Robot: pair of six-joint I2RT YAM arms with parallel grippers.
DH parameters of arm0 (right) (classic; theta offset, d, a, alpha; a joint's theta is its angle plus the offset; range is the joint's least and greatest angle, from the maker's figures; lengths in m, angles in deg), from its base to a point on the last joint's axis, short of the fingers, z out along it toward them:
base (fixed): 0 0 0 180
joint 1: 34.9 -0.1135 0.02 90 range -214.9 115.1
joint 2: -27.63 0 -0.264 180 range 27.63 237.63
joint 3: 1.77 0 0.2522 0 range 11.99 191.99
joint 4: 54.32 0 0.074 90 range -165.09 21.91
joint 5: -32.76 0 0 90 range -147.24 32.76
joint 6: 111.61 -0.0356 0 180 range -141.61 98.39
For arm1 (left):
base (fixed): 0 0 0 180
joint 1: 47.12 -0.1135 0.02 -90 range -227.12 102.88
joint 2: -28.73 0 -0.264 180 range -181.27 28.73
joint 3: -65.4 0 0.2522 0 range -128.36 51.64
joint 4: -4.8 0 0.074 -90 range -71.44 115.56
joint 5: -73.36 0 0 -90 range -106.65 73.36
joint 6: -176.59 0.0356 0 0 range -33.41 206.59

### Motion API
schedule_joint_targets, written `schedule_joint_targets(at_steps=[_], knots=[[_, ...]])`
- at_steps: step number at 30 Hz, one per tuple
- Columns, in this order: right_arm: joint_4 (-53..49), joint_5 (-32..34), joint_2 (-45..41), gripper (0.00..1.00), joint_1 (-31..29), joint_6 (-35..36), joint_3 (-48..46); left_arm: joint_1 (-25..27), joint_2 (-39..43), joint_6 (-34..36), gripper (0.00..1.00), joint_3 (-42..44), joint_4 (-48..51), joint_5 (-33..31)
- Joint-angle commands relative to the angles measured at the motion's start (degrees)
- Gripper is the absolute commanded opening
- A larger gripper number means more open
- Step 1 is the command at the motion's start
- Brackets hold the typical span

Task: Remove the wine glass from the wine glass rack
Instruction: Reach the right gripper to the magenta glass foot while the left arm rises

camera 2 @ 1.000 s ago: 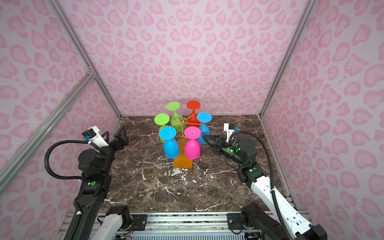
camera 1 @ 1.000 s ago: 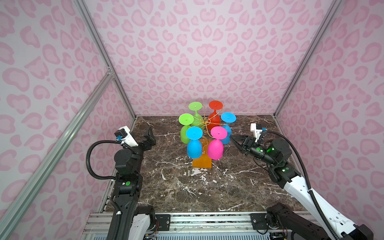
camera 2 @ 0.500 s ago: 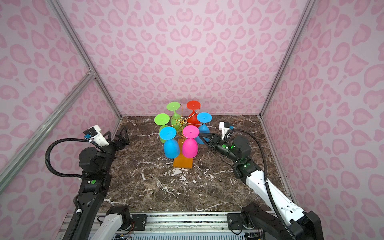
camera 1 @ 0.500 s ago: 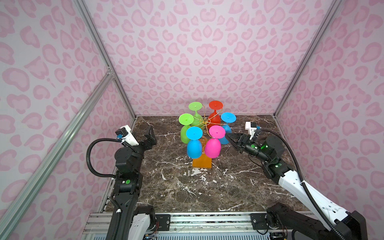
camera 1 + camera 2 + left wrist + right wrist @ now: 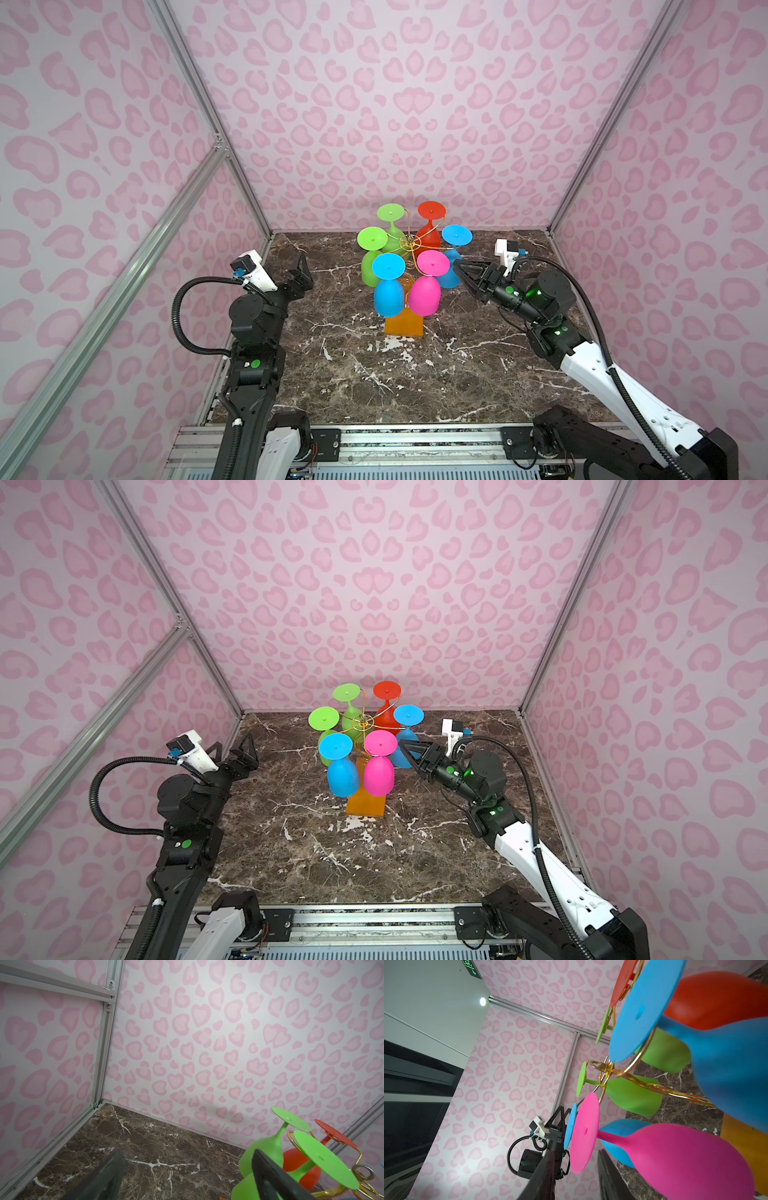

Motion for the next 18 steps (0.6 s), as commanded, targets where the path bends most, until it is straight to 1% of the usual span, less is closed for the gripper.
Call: schedule_joint_targets(at_steps=[1, 2, 7, 14, 18], knots=[[-0.9, 1.1, 0.6, 0.38, -0.7, 1.3, 0.7, -0.1, 0.2, -0.5, 0.97, -0.9, -0.9, 0.6], [-1.0, 1.2, 1.0, 0.38, -0.9, 1.4, 1.0, -0.1, 0.2, -0.5, 0.96, -0.9, 0.6, 0.6], [-3.4, 2.0, 2.9, 0.37, -2.1, 3.4, 3.0, -0.1, 0.2, -0.6, 0.96, -0.9, 0.7, 0.7], [-2.2, 2.5, 5.2, 0.31, -2.5, 2.8, 3.8, -0.1, 0.1, -0.7, 0.96, -1.0, 0.9, 0.6], [-1.8, 2.4, 6.4, 0.24, -2.6, 2.5, 4.3, -0.1, -0.1, -0.8, 0.97, -1.0, 1.1, 0.7]])
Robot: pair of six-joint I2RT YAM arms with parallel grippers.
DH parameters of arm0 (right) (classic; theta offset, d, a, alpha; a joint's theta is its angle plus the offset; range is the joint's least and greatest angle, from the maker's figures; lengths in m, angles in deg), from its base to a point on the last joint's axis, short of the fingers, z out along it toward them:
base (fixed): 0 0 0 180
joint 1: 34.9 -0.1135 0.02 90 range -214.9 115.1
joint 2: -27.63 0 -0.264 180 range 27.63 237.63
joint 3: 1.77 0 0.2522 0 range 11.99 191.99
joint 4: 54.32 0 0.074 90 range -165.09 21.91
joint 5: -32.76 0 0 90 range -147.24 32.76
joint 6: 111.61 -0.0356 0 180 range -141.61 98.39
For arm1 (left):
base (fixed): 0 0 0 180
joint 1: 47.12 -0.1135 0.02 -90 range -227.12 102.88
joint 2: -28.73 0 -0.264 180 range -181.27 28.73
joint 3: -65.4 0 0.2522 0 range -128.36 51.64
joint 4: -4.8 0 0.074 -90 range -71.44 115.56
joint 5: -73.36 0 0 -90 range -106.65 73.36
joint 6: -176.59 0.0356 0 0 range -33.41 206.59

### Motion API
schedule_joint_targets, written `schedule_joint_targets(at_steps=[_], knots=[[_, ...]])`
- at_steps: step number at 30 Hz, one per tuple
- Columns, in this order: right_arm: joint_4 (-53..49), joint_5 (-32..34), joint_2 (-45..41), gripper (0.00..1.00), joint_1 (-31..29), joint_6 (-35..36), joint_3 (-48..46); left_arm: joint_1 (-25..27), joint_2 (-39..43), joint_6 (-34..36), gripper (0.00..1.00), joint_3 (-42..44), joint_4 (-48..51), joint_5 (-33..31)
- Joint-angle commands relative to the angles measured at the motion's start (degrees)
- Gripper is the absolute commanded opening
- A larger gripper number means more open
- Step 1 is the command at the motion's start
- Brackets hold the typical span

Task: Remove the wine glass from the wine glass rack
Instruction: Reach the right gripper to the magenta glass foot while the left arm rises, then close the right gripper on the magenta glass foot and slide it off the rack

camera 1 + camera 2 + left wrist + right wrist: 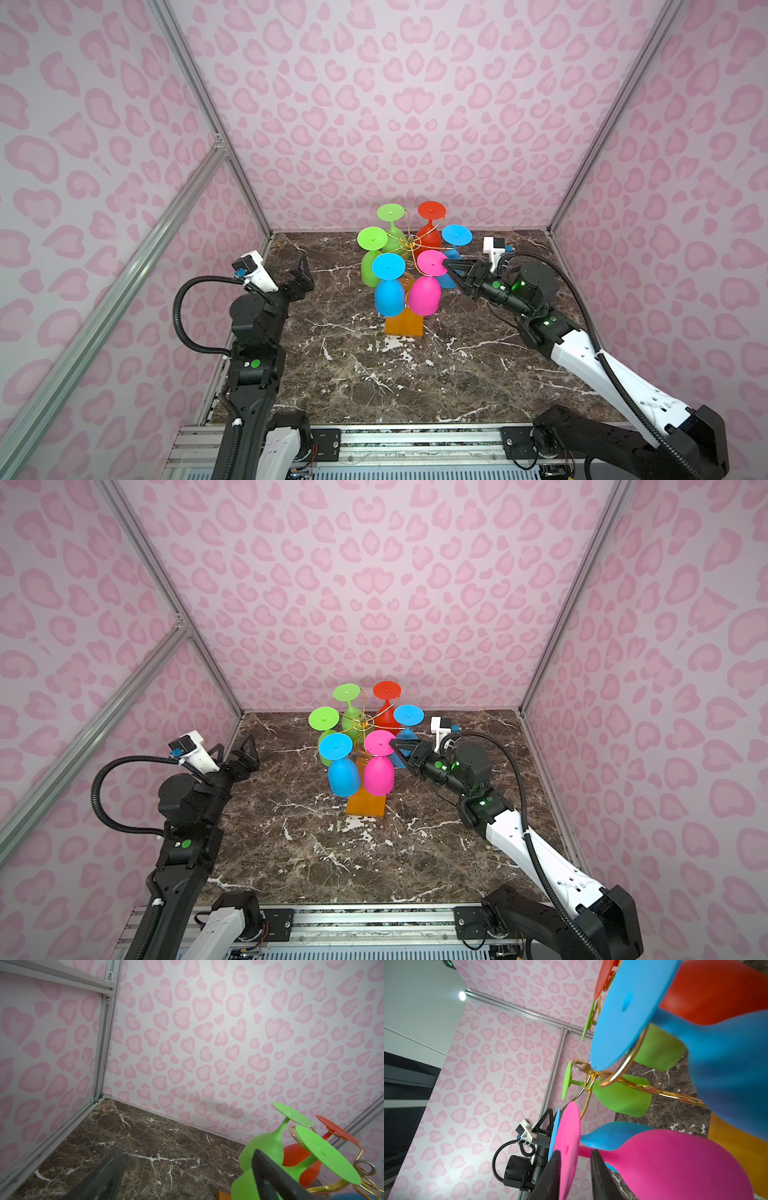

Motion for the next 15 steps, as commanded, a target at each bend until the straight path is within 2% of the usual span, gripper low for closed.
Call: schedule_joint_targets(at_steps=[1, 8, 15], knots=[[1.2, 0.0, 0.7, 0.22, -0.1, 0.1, 0.6, 0.0, 0.0, -0.4, 0.96, -0.9, -0.6, 0.3], [1.3, 0.2, 1.0, 0.05, -0.2, -0.5, 0.9, 0.0, 0.4, -0.2, 0.96, -0.9, -0.3, 0.1], [1.2, 0.5, 0.3, 0.01, -0.1, -2.1, 0.5, 0.0, 0.4, -0.2, 0.96, -0.9, -0.2, -0.1]])
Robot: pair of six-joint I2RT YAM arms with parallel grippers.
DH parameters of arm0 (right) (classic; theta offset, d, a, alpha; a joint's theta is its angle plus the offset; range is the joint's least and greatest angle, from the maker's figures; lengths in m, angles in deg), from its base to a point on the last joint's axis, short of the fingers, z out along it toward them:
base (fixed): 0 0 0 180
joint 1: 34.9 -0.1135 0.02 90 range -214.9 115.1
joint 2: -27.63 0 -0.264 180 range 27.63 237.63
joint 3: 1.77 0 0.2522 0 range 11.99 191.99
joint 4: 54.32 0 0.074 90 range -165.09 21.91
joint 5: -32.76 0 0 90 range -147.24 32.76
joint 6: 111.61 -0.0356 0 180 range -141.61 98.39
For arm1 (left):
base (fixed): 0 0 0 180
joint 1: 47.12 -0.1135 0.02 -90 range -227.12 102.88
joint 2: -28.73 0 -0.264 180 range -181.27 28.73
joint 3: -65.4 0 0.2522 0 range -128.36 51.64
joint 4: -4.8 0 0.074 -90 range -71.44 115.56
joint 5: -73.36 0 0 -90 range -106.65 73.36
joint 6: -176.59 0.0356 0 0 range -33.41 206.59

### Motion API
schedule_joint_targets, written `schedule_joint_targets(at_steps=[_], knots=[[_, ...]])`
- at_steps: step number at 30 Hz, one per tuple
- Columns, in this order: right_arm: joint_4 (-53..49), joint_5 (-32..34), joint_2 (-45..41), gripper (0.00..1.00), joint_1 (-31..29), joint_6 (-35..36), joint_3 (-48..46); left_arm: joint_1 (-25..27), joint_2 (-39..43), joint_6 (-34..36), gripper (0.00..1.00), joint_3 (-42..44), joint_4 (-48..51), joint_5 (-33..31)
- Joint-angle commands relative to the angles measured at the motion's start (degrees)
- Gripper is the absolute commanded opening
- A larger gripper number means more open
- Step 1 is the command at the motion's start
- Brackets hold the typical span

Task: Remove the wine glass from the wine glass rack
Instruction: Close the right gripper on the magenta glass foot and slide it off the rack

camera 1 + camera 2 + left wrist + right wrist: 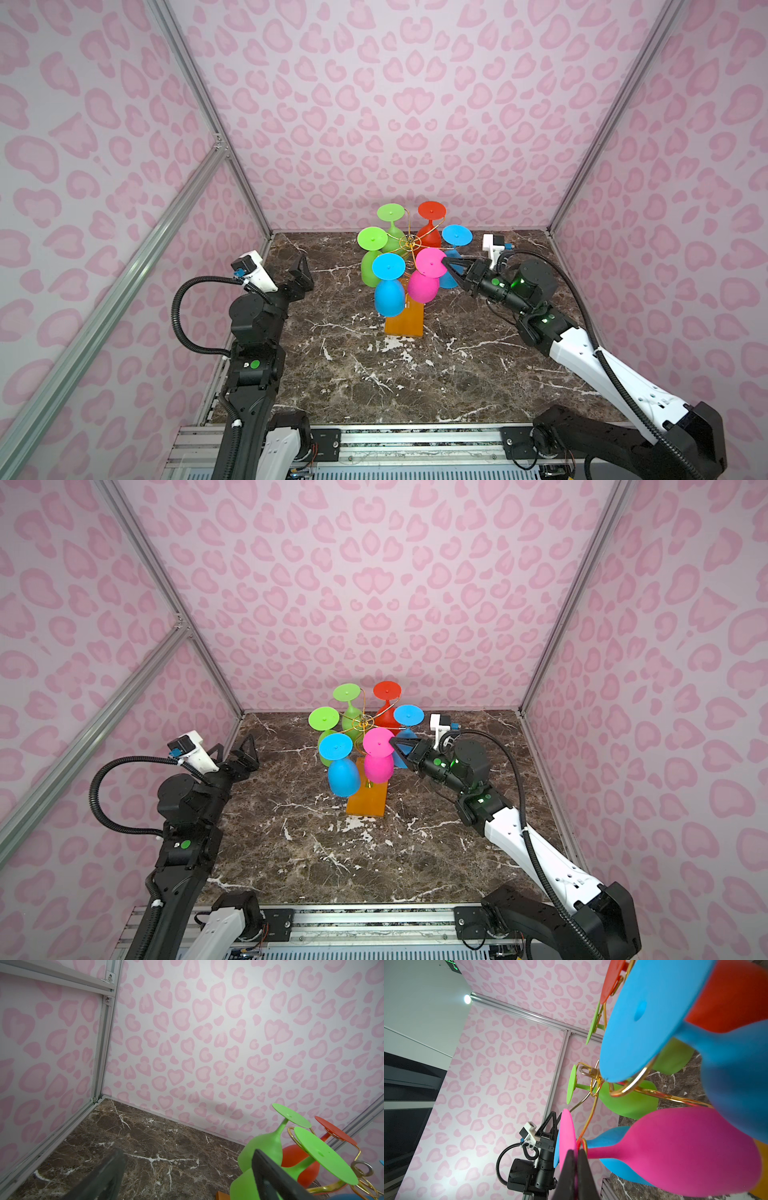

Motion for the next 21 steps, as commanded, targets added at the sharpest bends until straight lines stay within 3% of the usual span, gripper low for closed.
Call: schedule_joint_targets(at_steps=[1, 11, 21], knots=[[0.1, 0.3, -0.4, 0.0, 0.0, -1.2, -0.3, -0.1, 0.2, -0.1, 0.96, -0.7, -0.3, -0.1], [4.5, -0.9, -1.0, 0.0, 0.0, -7.2, -1.5, -0.1, 0.1, -0.2, 0.97, -0.7, -0.3, -0.1], [2.7, -1.0, -2.7, 0.0, 0.0, -7.3, -2.1, 0.0, -0.1, -0.4, 0.96, -0.7, -0.2, -0.1]])
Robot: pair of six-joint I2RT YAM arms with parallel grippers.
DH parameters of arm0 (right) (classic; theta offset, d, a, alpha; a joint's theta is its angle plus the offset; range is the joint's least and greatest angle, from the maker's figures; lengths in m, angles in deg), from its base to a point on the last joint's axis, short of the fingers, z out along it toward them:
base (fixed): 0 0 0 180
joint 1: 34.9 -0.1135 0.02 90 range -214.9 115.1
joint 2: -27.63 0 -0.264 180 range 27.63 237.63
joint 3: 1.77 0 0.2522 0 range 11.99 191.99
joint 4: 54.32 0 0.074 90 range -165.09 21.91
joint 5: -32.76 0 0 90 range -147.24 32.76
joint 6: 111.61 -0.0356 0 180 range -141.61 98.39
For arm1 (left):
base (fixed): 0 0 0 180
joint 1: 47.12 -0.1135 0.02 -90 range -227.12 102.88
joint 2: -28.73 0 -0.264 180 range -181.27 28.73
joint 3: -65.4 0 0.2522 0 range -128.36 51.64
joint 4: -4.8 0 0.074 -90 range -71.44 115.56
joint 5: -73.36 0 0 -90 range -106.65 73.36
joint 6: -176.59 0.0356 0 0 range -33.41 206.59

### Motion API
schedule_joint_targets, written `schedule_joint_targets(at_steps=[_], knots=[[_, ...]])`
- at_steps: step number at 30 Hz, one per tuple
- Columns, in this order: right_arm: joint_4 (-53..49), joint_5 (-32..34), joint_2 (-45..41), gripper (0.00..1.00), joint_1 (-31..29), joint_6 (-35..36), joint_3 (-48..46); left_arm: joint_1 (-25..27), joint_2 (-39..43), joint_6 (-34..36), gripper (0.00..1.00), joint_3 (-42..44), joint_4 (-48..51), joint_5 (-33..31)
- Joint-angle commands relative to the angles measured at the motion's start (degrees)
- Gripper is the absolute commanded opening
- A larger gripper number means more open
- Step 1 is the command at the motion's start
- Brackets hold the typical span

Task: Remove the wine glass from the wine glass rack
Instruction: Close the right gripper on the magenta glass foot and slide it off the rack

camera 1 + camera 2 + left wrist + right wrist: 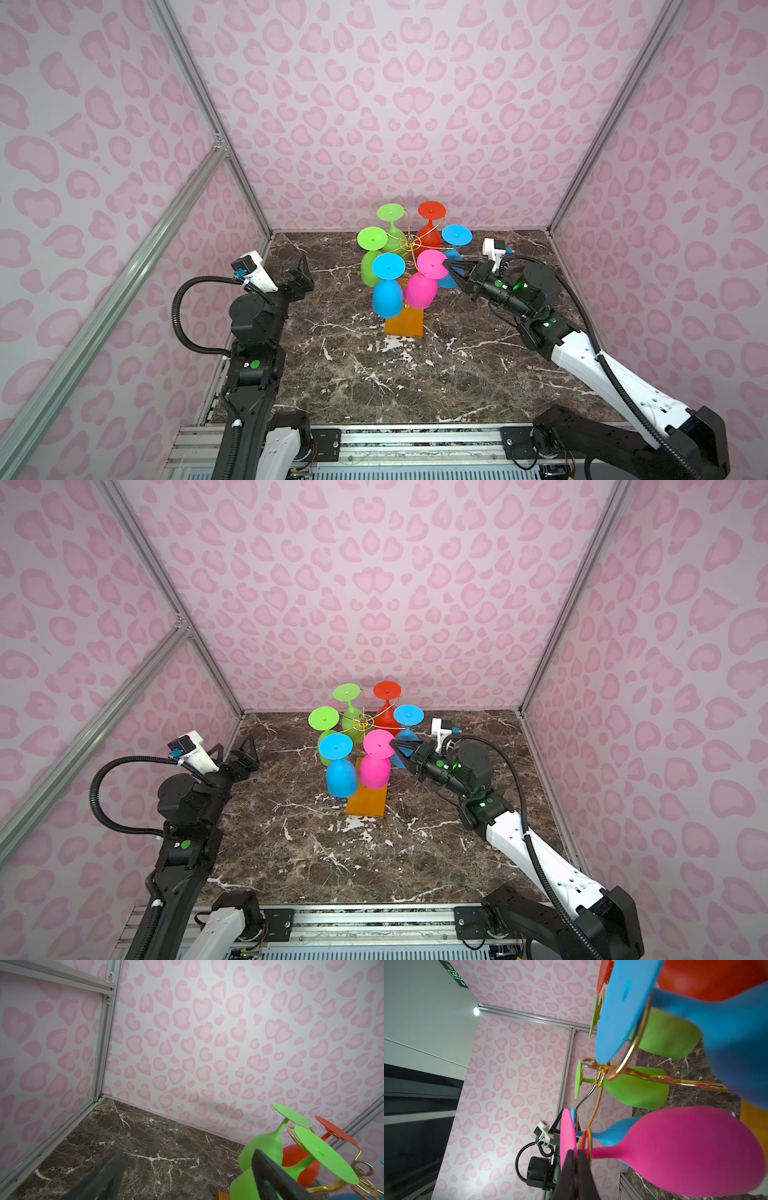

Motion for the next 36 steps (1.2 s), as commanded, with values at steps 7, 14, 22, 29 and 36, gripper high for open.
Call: schedule_joint_targets(at_steps=[7, 14, 22, 29, 36], knots=[[-2.2, -0.2, -2.2, 0.0, -0.7, 1.0, -0.2, -0.1, 0.0, -0.5, 0.96, -0.8, -0.3, -0.1], [-3.6, 1.1, -2.7, 0.0, -2.4, 2.3, 0.2, -0.1, 0.1, -0.6, 0.96, -0.8, -0.2, 0.0], [-2.7, 2.1, -1.1, 0.0, -3.4, 2.8, 1.2, 0.0, 0.4, -0.6, 0.97, -0.8, 0.0, -0.3], [-2.5, 3.1, 0.8, 0.0, -3.7, 3.9, 3.1, 0.0, 0.5, -0.5, 0.97, -0.8, 0.1, -0.4], [-0.7, 3.8, 3.4, 0.0, -3.7, 3.9, 4.3, -0.1, 0.7, -0.3, 0.96, -0.9, 0.2, -0.6]])
